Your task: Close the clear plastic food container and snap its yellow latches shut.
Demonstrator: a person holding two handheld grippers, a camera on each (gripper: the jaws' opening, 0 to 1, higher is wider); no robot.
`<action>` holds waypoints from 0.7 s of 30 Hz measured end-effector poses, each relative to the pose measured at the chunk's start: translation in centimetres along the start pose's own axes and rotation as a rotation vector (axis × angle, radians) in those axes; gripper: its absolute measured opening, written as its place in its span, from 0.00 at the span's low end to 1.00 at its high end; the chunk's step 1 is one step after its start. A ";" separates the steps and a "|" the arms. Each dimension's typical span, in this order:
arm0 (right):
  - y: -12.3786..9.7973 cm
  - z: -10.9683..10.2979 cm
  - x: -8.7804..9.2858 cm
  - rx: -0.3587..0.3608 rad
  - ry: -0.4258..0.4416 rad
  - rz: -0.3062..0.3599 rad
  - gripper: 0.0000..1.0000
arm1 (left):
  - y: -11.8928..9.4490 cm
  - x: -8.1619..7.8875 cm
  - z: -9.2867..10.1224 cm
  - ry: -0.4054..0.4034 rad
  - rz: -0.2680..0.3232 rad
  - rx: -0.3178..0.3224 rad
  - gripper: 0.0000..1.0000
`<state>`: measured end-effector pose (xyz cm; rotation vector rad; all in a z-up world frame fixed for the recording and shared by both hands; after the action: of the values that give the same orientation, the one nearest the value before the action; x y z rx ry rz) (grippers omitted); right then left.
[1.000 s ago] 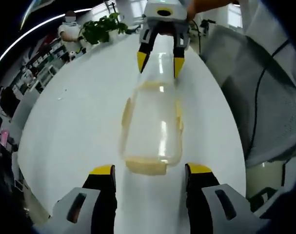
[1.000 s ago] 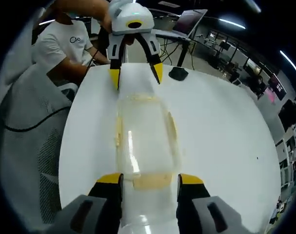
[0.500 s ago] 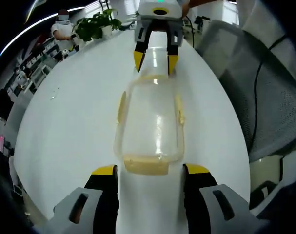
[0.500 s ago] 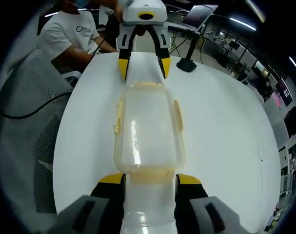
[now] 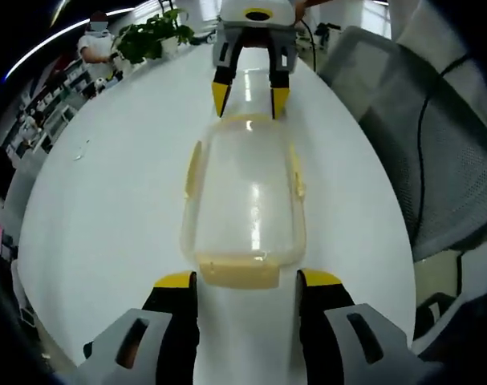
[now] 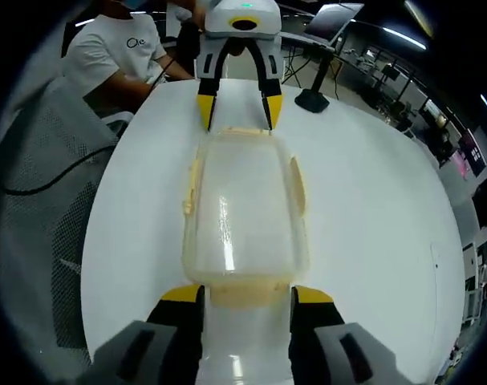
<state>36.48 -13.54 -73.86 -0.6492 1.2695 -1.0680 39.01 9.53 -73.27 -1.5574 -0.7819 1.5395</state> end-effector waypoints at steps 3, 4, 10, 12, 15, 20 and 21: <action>0.0 0.0 0.2 -0.012 -0.033 -0.021 0.40 | 0.2 0.1 -0.1 -0.001 -0.003 0.008 0.45; 0.0 0.2 0.1 -0.011 -0.016 -0.010 0.40 | 0.2 0.1 0.0 -0.006 0.000 0.014 0.45; 0.3 0.2 -0.2 -0.026 -0.015 -0.016 0.38 | 0.5 0.1 0.0 -0.003 -0.009 0.021 0.42; 0.4 0.1 -0.4 -0.029 -0.021 -0.020 0.38 | 0.5 0.1 0.0 0.003 -0.011 0.021 0.41; 0.5 0.0 -0.6 -0.034 -0.030 -0.024 0.37 | 0.5 0.1 0.1 0.006 -0.014 0.027 0.40; 0.5 0.0 -0.7 -0.046 -0.039 -0.028 0.37 | 0.5 0.2 0.2 -0.007 -0.018 0.039 0.38; 0.5 0.1 -0.7 -0.049 -0.035 -0.030 0.37 | 0.5 0.2 0.2 -0.007 -0.018 0.040 0.38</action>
<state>36.72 -12.69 -73.96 -0.7237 1.2622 -1.0486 38.75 9.48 -73.84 -1.5125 -0.7631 1.5394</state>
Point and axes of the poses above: the point that each gripper's makers call its tool centre point, and the gripper's own axes: y roughly forward along the fingers, z roughly to its right, x roughly out of its underside, the point moved 7 cm from there along -y, roughly backward along the fingers, and after that the axes turned 8 degrees about x, right-handed, at the moved point
